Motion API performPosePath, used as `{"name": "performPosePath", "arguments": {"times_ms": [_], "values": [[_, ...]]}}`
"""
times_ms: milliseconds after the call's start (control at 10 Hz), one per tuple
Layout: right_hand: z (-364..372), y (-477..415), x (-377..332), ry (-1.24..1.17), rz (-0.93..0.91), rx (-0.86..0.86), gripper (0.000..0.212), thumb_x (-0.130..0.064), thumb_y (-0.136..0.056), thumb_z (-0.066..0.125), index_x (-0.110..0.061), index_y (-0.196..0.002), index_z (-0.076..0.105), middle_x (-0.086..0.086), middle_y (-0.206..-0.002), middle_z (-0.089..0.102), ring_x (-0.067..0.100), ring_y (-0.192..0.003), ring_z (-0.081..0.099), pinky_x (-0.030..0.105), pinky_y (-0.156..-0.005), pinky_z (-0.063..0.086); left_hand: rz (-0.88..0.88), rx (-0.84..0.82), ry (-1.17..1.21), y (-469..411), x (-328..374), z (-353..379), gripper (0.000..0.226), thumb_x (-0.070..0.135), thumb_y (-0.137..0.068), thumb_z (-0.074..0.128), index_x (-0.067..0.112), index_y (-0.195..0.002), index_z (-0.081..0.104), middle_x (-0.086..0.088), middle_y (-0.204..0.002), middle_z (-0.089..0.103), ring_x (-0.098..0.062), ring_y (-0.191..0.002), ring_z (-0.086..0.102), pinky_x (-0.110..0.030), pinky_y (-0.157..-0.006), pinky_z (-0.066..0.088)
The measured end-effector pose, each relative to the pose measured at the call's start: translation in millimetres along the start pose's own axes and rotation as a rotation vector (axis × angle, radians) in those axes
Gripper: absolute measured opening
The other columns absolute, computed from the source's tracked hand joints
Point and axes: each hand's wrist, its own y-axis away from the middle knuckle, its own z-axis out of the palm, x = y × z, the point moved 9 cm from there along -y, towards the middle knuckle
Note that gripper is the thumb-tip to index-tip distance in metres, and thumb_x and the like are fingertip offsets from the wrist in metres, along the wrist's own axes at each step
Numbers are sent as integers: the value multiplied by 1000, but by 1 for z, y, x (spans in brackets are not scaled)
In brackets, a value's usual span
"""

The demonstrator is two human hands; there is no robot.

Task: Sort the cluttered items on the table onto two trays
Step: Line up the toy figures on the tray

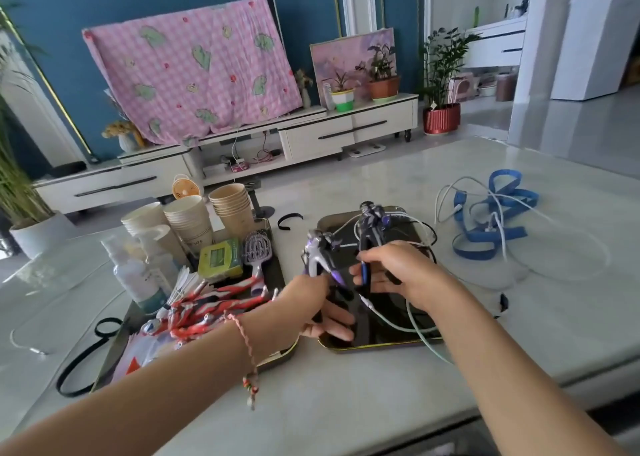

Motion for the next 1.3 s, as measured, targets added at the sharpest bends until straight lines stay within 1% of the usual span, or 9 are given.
{"name": "performPosePath", "arguments": {"times_ms": [100, 200, 300, 400, 600, 700, 900, 1100, 1300], "values": [[14, -12, 4, 61, 2, 0, 30, -12, -90, 55, 1, -116, 55, 23, -112, 63, 32, -98, 63, 34, -79, 51, 72, 85, 29, -1, 19, -19, 38, 19, -103, 28, -1, -76, 47, -14, -63, 68, -19, -43, 56, -17, -37, 36], [30, -25, 4, 73, -8, 11, 31, -10, -87, 56, 1, -116, 56, 28, -121, 57, 33, -107, 59, 41, -91, 46, 141, 215, 4, -13, 33, -34, 26, 13, -100, 35, -5, -107, 54, -26, -111, 64, -16, -51, 51, -14, -33, 39], [30, -40, -1, 180, -73, 103, 36, -23, -81, 58, -1, -109, 58, 22, -112, 60, 30, -100, 57, 36, -87, 44, 129, 240, 85, -29, 32, -31, 34, 11, -99, 37, -8, -125, 47, -27, -120, 59, -17, -53, 51, -16, -36, 44], [5, -43, -7, 391, -123, 245, 28, -28, -82, 55, -7, -99, 64, 14, -101, 64, 31, -101, 57, 37, -89, 43, 161, 267, 125, -43, 39, -29, 35, 6, -97, 38, -10, -128, 44, -27, -124, 57, -20, -59, 52, -24, -51, 47], [-48, -31, -22, 63, -220, 467, 18, -20, -94, 50, -6, -102, 57, 10, -96, 57, 24, -85, 51, 29, -72, 37, 188, 279, 53, -60, 54, -23, 35, 1, -96, 37, -12, -127, 44, -28, -127, 54, -37, -112, 58, -34, -81, 51], [-61, -30, -26, -15, -192, 515, 26, -23, -96, 48, -4, -113, 54, 8, -96, 53, 22, -81, 48, 29, -71, 34, 243, 361, -66, -62, 63, -22, 32, 1, -92, 40, -14, -118, 51, -28, -121, 57, -39, -112, 57, -41, -94, 49], [-72, -27, -30, -84, -32, 451, 24, -16, -89, 56, -2, -108, 55, 8, -83, 55, 17, -68, 50, 27, -53, 34, 238, 439, -339, -66, 76, -9, 32, 10, -90, 49, -8, -115, 55, -22, -120, 56, -34, -110, 56, -33, -82, 47], [-39, -30, -48, -52, -176, 245, 11, -12, -80, 73, -4, -78, 65, 6, -65, 63, 9, -49, 55, 14, -39, 43, 246, 669, -964, -54, 89, -22, 41, 30, -92, 46, 9, -127, 50, -15, -132, 41, -32, -122, 37, -35, -93, 36], [-12, -56, -19, 144, -145, 158, 20, -11, -93, 54, -11, -73, 57, 3, -64, 55, 5, -40, 49, 13, -39, 38, 336, 651, -730, -52, 82, -38, 31, 21, -94, 41, 4, -117, 51, -16, -125, 48, -32, -118, 42, -40, -91, 40]]}}
